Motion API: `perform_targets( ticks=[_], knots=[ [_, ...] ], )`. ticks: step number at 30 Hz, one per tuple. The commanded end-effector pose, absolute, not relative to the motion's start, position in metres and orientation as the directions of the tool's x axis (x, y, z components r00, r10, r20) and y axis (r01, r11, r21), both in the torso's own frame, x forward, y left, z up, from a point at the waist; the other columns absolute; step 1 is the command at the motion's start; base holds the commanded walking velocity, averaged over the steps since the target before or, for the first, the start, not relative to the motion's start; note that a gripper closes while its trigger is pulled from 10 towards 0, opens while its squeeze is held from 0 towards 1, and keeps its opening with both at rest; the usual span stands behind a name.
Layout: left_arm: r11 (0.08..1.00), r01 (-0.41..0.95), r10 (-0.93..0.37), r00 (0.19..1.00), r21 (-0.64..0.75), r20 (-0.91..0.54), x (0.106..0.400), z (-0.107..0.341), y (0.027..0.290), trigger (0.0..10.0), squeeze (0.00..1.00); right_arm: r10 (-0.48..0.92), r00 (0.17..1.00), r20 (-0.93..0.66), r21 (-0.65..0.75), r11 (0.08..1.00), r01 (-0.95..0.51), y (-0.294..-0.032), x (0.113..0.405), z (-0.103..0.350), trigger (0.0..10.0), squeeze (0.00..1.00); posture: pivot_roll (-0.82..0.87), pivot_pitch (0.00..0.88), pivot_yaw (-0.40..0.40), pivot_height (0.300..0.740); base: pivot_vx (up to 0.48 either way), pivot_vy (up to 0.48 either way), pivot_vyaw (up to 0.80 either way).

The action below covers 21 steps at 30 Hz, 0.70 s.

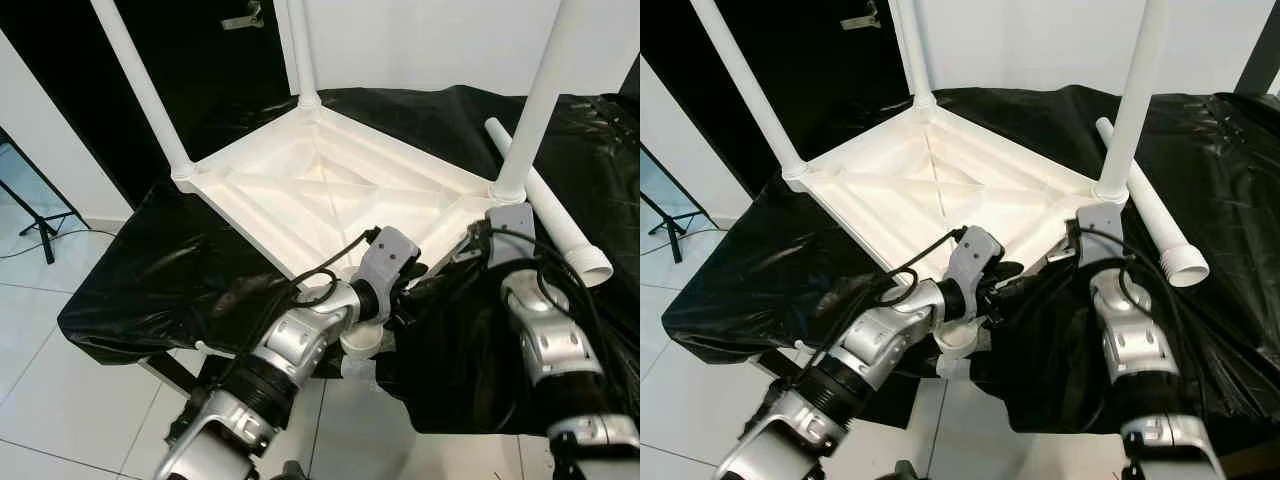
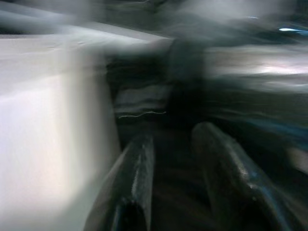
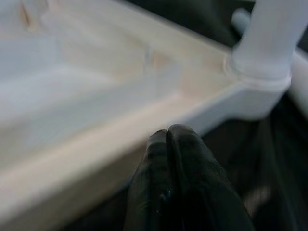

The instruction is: Building children table

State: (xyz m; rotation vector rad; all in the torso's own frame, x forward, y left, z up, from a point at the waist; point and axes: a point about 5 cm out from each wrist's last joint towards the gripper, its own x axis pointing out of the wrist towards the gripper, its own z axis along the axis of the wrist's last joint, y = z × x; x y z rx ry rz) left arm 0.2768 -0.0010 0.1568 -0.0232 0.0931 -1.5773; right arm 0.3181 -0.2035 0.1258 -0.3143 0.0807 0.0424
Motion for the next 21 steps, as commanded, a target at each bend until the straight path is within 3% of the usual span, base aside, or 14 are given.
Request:
perform_targets(
  ticks=[1, 7, 9, 13, 18, 21],
  knots=[
    [-0.122, 0.99, -0.992, -0.124, -0.073, -0.021, 0.27, 0.16, -0.002, 10.0, 0.0, 0.045, 0.991, -0.123, -0.296, 0.952, -0.08, -0.198, 0.317, 0.118, 10.0, 0.0, 0.06, 0.0, 0.092, 0.74, 0.0, 0.0, 0.0],
    [-0.149, 0.988, -0.985, -0.152, -0.051, -0.076, 0.277, 0.157, 0.019, 10.0, 0.0, 0.027, 0.989, -0.144, -0.289, 0.955, -0.068, -0.198, 0.309, 0.112, 10.0, 0.0, 0.05, 0.0, 0.095, 0.74, 0.0, 0.0, 0.0],
    [-0.155, 0.987, -0.967, -0.159, -0.034, -0.198, 0.284, 0.149, 0.047, 10.0, 0.0, 0.028, 0.989, -0.148, -0.284, 0.956, -0.069, -0.195, 0.304, 0.113, 10.0, 0.0, 0.05, 0.0, 0.094, 0.74, 0.0, 0.0, 0.0],
    [-0.15, 0.988, -0.961, -0.155, -0.037, -0.228, 0.287, 0.147, 0.057, 10.0, 0.0, 0.034, 0.988, -0.152, -0.283, 0.956, -0.076, -0.192, 0.302, 0.112, 10.0, 0.0, 0.05, 0.0, 0.094, 0.74, 0.0, 0.0, 0.0],
    [-0.13, 0.991, -0.901, -0.123, -0.012, -0.415, 0.298, 0.13, 0.085, 10.0, 0.0, 0.046, 0.986, -0.158, -0.275, 0.957, -0.088, -0.186, 0.298, 0.11, 10.0, 0.0, 0.05, 0.0, 0.094, 0.74, 0.0, 0.0, 0.0],
    [-0.13, 0.991, -0.891, -0.124, -0.017, -0.438, 0.299, 0.128, 0.088, 10.0, 0.0, 0.047, 0.986, -0.157, -0.273, 0.958, -0.089, -0.186, 0.297, 0.111, 10.0, 0.0, 0.05, 0.0, 0.095, 0.74, 0.0, 0.0, 0.0]
  ],
)
